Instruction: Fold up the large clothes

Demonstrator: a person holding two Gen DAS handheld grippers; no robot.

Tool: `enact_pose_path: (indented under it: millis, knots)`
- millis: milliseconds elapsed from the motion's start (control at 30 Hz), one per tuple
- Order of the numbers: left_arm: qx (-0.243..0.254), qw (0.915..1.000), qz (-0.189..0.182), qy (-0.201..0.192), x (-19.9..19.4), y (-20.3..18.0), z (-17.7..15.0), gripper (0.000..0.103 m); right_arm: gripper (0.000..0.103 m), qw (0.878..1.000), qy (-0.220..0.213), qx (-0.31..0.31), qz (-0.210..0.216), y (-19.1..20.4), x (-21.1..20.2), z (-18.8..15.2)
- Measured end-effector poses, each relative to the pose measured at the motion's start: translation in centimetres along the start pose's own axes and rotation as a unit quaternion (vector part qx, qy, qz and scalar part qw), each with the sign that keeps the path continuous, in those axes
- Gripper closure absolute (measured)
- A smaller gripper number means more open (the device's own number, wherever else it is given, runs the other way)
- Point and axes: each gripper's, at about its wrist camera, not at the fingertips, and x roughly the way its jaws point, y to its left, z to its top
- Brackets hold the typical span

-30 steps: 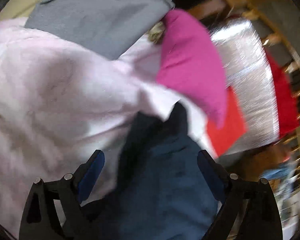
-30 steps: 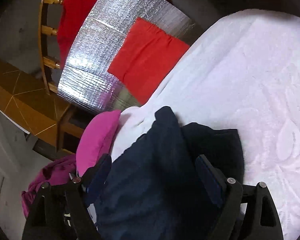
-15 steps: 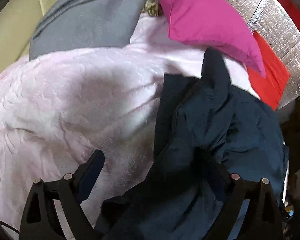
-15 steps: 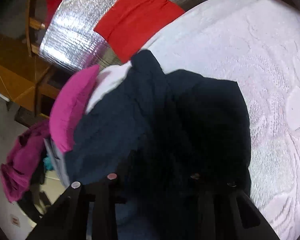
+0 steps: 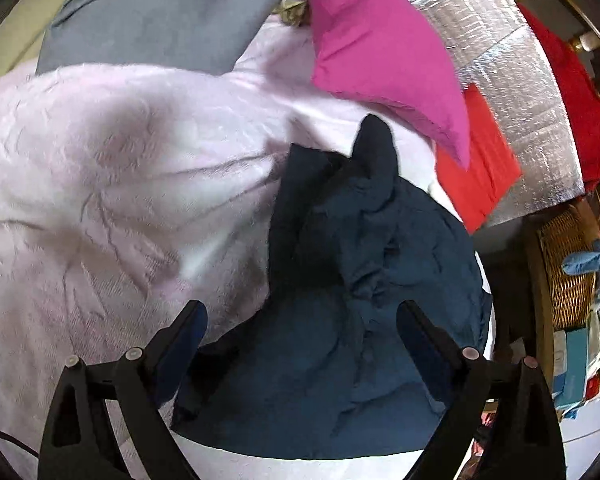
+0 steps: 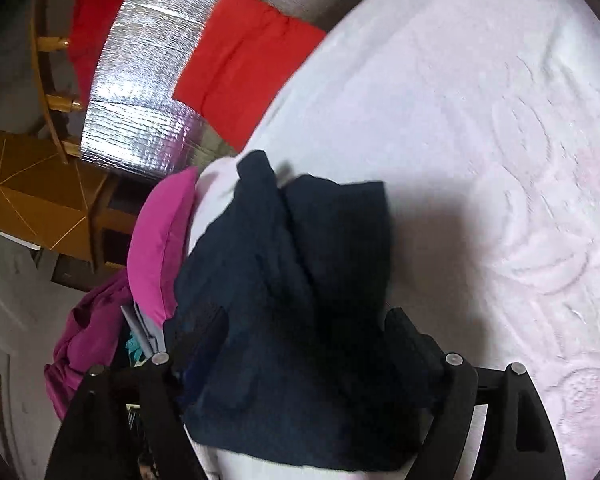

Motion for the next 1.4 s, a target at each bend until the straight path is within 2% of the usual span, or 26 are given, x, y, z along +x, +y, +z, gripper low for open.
enact_pose_path:
  millis: [133, 333, 400, 500, 800, 900, 967, 1033, 1067, 1233, 1300, 1400]
  knots:
    - [-0.011, 0.9995, 0.008, 0.029, 1.5, 0.6, -0.2, 0.008, 0.019, 1.000, 0.027, 0.001, 0.000, -0.9, 0.5, -0.1]
    - [0.008, 0.9981, 0.023, 0.057, 3.5, 0.1, -0.8, 0.008, 0.018, 0.997, 0.078, 0.000, 0.002, -1.4, 2.9, -0.3]
    - [0.017, 0.9975, 0.025, 0.064, 4.1, -0.1, -0.8, 0.007, 0.014, 0.997, 0.079, -0.004, 0.015, -1.2, 3.2, -0.2]
    - [0.027, 0.9966, 0.029, 0.073, 5.0, -0.5, -1.0, 0.006, 0.013, 0.994, 0.093, 0.002, 0.049, -1.1, 4.6, -0.4]
    - [0.055, 0.9960, 0.006, 0.070, 6.1, -2.3, -1.2, 0.006, 0.010, 0.996, 0.066, -0.051, 0.041, 2.3, 7.7, -1.7]
    - [0.055, 0.9967, -0.008, 0.060, 6.3, -2.9, -1.4, 0.006, 0.013, 0.995, 0.052, -0.082, 0.014, 3.8, 8.2, -2.3]
    - [0.057, 0.9969, -0.007, 0.053, 6.4, -3.3, -1.2, 0.012, 0.028, 0.993, 0.045, -0.103, -0.021, 4.5, 8.6, -2.7]
    - [0.048, 0.9979, -0.003, 0.044, 6.5, -3.2, -0.9, 0.030, 0.034, 0.992, 0.032, -0.117, -0.046, 4.8, 8.8, -3.0]
    - [0.044, 0.9982, -0.008, 0.040, 6.5, -3.1, -0.8, 0.033, 0.038, 0.992, 0.029, -0.114, -0.048, 4.8, 8.7, -3.0]
    - [0.049, 0.9984, -0.012, 0.025, 5.4, -3.4, -1.2, 0.055, 0.046, 0.991, 0.014, -0.119, -0.056, 5.6, 8.5, -3.5]
    - [0.047, 0.9983, -0.028, 0.019, 4.7, -3.3, -1.2, 0.066, 0.050, 0.992, 0.009, -0.117, -0.048, 5.8, 7.8, -3.6]
    - [0.048, 0.9980, -0.038, 0.014, 3.6, -3.3, -1.6, 0.070, 0.055, 0.992, 0.005, -0.119, -0.042, 6.0, 7.1, -3.8]
